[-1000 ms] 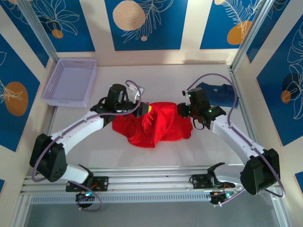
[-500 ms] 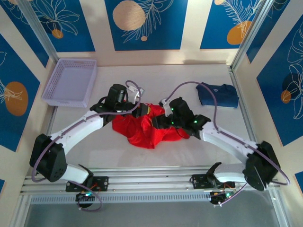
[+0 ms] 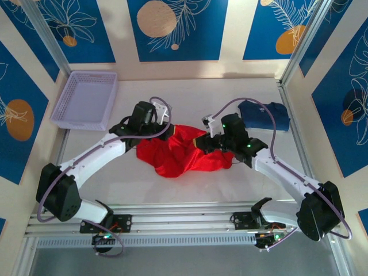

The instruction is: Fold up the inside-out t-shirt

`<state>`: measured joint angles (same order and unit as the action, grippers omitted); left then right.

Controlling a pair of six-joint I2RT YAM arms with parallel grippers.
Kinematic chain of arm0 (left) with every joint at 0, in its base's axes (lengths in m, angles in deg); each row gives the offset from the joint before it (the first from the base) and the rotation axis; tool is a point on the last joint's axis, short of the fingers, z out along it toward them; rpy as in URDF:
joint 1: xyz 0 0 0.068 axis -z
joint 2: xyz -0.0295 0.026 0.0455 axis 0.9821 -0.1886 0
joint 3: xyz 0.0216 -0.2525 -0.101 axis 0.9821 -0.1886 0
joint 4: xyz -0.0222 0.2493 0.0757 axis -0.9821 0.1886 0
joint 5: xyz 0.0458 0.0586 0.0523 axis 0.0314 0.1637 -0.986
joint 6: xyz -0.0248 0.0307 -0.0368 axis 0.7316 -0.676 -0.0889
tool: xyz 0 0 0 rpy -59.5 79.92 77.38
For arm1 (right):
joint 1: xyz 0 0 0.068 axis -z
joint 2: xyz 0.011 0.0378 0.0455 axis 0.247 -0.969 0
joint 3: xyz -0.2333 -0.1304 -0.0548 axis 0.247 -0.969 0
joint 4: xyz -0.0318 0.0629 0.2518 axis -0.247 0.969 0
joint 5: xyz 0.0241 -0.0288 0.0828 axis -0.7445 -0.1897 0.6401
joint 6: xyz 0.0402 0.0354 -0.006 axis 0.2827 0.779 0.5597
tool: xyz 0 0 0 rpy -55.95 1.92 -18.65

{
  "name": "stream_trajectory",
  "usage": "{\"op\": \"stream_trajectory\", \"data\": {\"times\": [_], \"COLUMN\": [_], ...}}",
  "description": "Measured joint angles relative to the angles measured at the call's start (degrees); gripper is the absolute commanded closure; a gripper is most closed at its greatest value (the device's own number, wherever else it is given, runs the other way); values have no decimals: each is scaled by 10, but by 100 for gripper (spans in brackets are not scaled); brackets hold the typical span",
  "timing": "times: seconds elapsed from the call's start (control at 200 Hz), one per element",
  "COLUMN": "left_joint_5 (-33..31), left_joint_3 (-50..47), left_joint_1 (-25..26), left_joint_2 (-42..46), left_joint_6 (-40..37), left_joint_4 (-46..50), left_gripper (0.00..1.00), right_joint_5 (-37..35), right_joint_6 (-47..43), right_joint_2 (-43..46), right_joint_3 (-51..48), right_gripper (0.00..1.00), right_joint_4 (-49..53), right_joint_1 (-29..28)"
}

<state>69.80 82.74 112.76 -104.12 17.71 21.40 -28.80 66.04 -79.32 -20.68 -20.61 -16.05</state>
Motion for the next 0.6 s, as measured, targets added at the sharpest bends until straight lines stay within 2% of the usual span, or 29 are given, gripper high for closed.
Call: {"op": "stream_trajectory", "data": {"times": [0.065, 0.19, 0.3, 0.425, 0.6], "left_joint_5": [-22, -62, -82, -78, -30], "left_joint_3": [16, 35, 14, -50, -90], "left_joint_1": [4, 4, 3, 24, 65], "left_joint_2": [-13, -31, -12, 48, 80], "left_joint_6": [-9, -24, -39, -38, -22], "left_joint_4": [5, 14, 13, 8, -9], "left_gripper": [92, 66, 54, 52, 60], "right_joint_5": [48, 103, 126, 139, 143], "right_joint_6": [4, 18, 38, 57, 65], "right_joint_2": [-3, -8, -12, -24, -26], "right_joint_3": [-6, -8, -8, -9, -9], "right_gripper": [100, 100, 100, 100, 100], "right_joint_4": [-20, -38, -52, -64, -72], "right_joint_1": [16, 38, 50, 55, 58]}}
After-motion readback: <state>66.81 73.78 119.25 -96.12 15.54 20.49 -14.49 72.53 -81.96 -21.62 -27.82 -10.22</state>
